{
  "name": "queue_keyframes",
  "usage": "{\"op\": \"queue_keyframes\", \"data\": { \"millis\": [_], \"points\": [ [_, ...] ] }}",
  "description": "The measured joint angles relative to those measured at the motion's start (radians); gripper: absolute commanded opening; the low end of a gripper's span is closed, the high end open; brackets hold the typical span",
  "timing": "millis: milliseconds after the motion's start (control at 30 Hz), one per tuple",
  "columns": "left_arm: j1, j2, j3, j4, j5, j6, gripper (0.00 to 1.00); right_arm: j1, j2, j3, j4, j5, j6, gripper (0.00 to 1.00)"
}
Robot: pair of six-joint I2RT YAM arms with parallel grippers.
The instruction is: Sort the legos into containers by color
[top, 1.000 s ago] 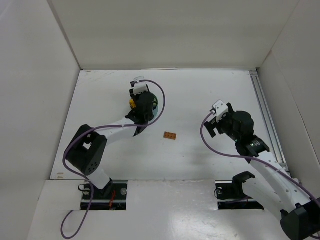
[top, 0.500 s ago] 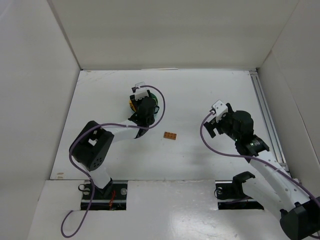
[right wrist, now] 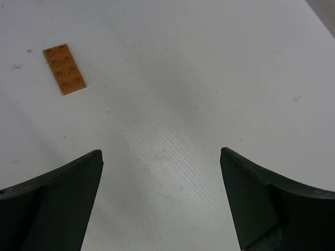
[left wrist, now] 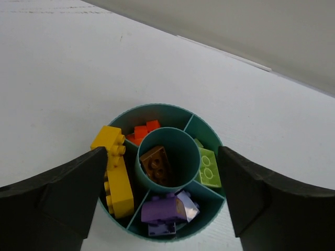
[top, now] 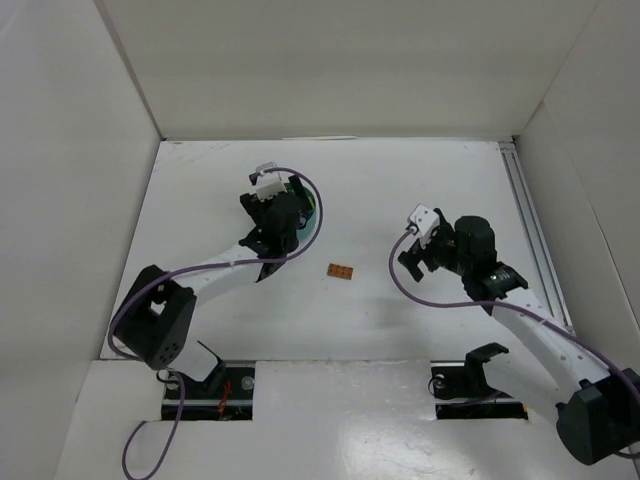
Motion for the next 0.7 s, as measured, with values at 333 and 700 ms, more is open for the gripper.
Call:
{"op": "queue_keyframes", "data": {
  "millis": [333,700],
  "points": [
    [-0.019,-0.246,0.093,-0.442,0.23,-0.119,0.99,0.189,0.39,0.193,-0.03,-0.09,-0.111,0.95],
    [-0.026,-0.764,-0.151,-0.792,0.354,-0.383,0.99,0.325,0.756,0.4,-0.038,-0.071,-0.169,0.89]
  ]
}}
